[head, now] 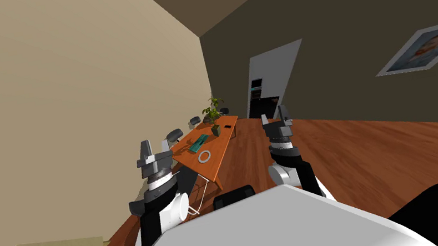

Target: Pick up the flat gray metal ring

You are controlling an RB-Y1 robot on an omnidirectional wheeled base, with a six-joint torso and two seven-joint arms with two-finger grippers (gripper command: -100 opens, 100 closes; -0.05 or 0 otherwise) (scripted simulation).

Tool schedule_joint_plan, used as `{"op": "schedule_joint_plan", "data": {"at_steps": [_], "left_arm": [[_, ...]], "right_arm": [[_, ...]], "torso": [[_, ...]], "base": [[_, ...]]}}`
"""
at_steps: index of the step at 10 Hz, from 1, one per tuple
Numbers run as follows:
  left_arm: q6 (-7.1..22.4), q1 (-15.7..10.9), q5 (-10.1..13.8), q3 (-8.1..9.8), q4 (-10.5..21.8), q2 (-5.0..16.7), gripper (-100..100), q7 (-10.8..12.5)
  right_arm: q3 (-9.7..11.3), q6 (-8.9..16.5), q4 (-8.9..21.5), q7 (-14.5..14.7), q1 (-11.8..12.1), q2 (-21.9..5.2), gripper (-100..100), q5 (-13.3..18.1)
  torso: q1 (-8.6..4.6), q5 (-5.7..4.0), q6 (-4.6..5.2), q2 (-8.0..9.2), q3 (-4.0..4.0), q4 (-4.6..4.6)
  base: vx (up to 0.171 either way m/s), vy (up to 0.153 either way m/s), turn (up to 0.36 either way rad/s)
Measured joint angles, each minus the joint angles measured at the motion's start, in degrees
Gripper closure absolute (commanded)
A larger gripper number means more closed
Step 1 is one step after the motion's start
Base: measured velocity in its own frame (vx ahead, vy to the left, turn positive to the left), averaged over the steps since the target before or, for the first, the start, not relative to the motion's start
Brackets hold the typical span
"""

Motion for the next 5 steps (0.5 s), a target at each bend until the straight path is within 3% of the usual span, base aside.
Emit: {"op": "schedule_joint_plan", "data": {"at_steps": [4, 5], "left_arm": [[3.0, -1.0, 0.5, 0.05, 3.2, 5.9, -100, -0.9], [3.7, -1.8, 0.8, 0.39, 5.9, 7.6, -100, -1.2]], "right_arm": [[0.0, 0.0, 0.0, 0.0, 0.0, 0.0, 0, 0.0], [0.0, 0.0, 0.0, 0.0, 0.0, 0.0, 0, 0.0]], "torso": [[-0.04, -0.01, 0.02, 0.27, 0.15, 0.06], [-0.03, 0.0, 0.02, 0.3, 0.17, 0.06]], "base": [[-0.065, -0.013, -0.103], [-0.052, -0.01, -0.02]]}}
